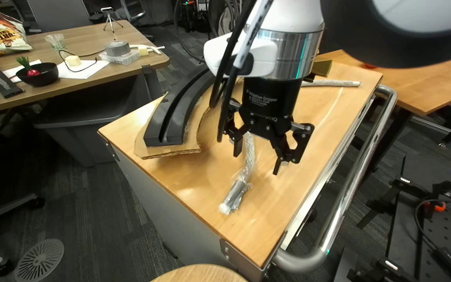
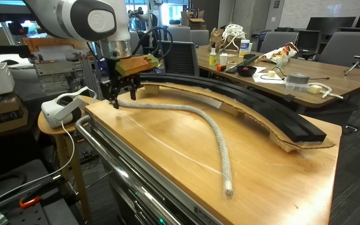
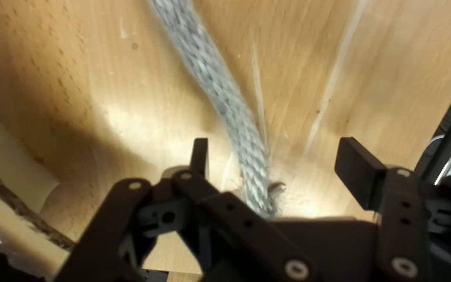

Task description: Put the white rope on the black board

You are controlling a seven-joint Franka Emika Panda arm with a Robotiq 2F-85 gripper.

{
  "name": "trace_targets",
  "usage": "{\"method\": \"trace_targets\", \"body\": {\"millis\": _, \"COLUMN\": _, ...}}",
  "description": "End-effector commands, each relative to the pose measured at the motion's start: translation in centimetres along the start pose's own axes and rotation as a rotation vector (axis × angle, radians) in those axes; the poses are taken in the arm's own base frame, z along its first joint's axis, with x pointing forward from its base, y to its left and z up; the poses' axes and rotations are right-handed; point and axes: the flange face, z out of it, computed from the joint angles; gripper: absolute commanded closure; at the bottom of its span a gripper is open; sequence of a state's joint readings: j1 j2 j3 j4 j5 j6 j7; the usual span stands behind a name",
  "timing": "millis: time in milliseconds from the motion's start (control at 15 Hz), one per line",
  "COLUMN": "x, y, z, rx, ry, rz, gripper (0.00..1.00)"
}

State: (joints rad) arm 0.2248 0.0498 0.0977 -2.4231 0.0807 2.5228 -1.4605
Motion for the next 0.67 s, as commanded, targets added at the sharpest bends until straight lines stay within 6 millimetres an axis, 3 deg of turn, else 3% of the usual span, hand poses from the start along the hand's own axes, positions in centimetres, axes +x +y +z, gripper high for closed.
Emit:
{"method": "trace_targets", "body": {"millis": 0, "x": 0.6, "y": 0.7, "z": 1.2, "rx": -0.024, "ry": -0.010, "rz": 0.017, "gripper": 0.49}}
{"method": "trace_targets", "body": {"millis": 67, "x": 0.7, "y": 0.7, "z": 1.5, "rx": -0.024, "ry": -0.014, "rz": 0.019, "gripper": 0.53}}
{"method": "trace_targets", "body": {"millis": 333, "x": 0.7, "y": 0.6, "z": 1.0, "rx": -0.029, "ry": -0.023, "rz": 0.034, "gripper": 0.52}}
{"method": "trace_targets", "body": {"millis": 400, "x": 0.6, "y": 0.6, "z": 0.8, "rx": -0.032, "ry": -0.025, "rz": 0.035, "gripper": 0.61}}
{"method": "trace_targets", "body": {"millis": 467, "x": 0.6, "y": 0.6, "z": 0.6, "rx": -0.036, "ry": -0.027, "rz": 0.033, "gripper": 0.78}}
{"method": "trace_targets", "body": {"millis": 600, "x": 0.5, "y": 0.6, "z": -0.2, "rx": -0.051, "ry": -0.033, "rz": 0.031, "gripper": 0.92}}
